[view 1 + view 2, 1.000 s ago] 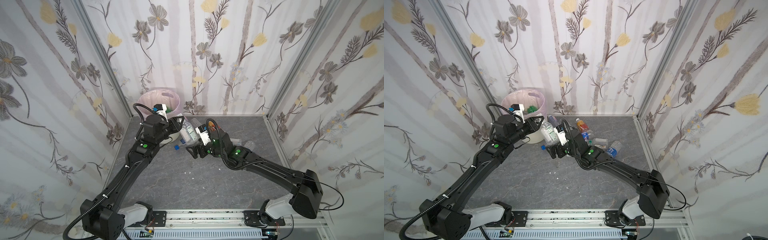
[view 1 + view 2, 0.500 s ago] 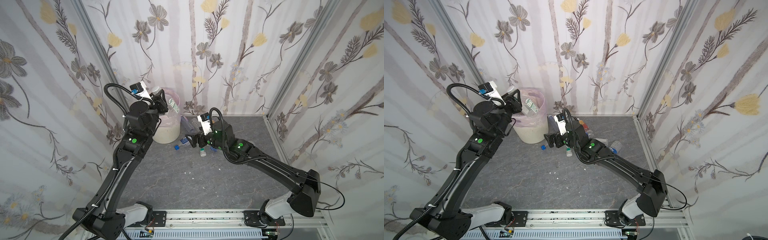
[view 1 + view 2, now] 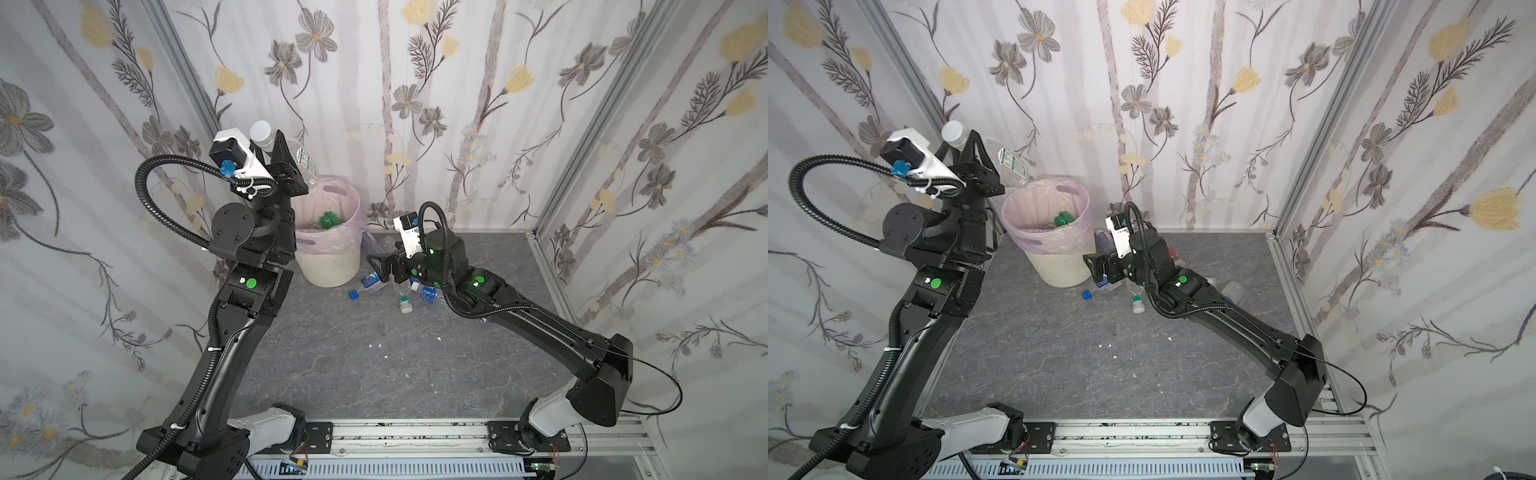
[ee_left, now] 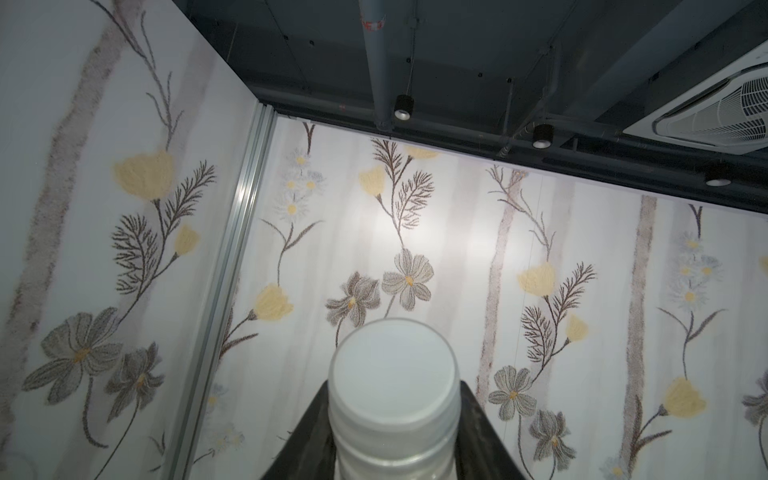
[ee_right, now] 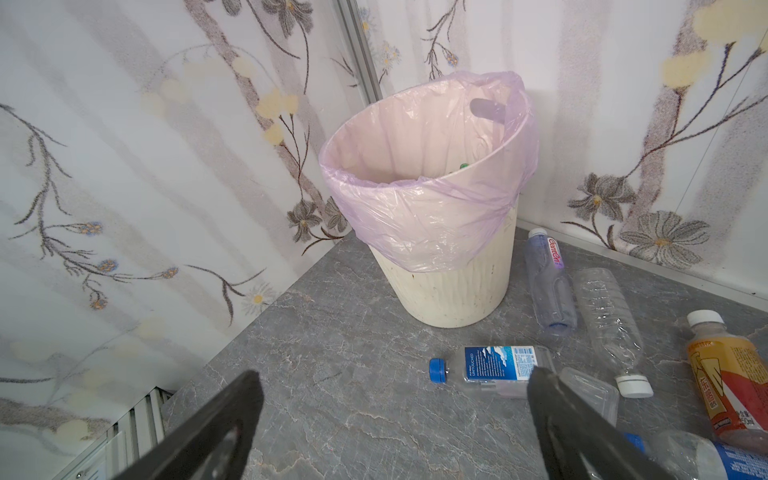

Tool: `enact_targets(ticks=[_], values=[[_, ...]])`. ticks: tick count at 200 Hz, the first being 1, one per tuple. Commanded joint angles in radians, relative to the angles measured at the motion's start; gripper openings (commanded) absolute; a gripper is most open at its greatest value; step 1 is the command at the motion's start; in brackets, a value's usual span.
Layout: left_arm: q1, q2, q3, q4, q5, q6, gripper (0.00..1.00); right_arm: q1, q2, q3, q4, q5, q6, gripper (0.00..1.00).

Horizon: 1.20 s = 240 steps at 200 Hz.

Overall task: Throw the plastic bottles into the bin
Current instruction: 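Open the left gripper to drop the green-labelled bottle into the bin, then return the left gripper to the pile while the right moves to the blue-labelled bottle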

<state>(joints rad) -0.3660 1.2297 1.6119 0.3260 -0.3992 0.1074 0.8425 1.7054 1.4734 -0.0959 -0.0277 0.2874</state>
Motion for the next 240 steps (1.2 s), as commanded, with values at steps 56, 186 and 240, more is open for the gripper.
enact_targets(ticks=[56, 186, 240], values=[[0.195, 0.215, -0.054, -0.089, 0.165, -0.268, 0.83, -0.013, -0.018, -0.037, 0.007, -0.039, 0.030, 1.00], [0.006, 0.014, -0.214, -0.084, 0.204, -0.256, 1.00, -0.065, -0.083, -0.154, 0.000, 0.008, 0.088, 1.00], [-0.137, -0.015, -0.359, -0.085, 0.210, -0.297, 1.00, -0.156, -0.257, -0.382, -0.057, 0.140, 0.166, 1.00]])
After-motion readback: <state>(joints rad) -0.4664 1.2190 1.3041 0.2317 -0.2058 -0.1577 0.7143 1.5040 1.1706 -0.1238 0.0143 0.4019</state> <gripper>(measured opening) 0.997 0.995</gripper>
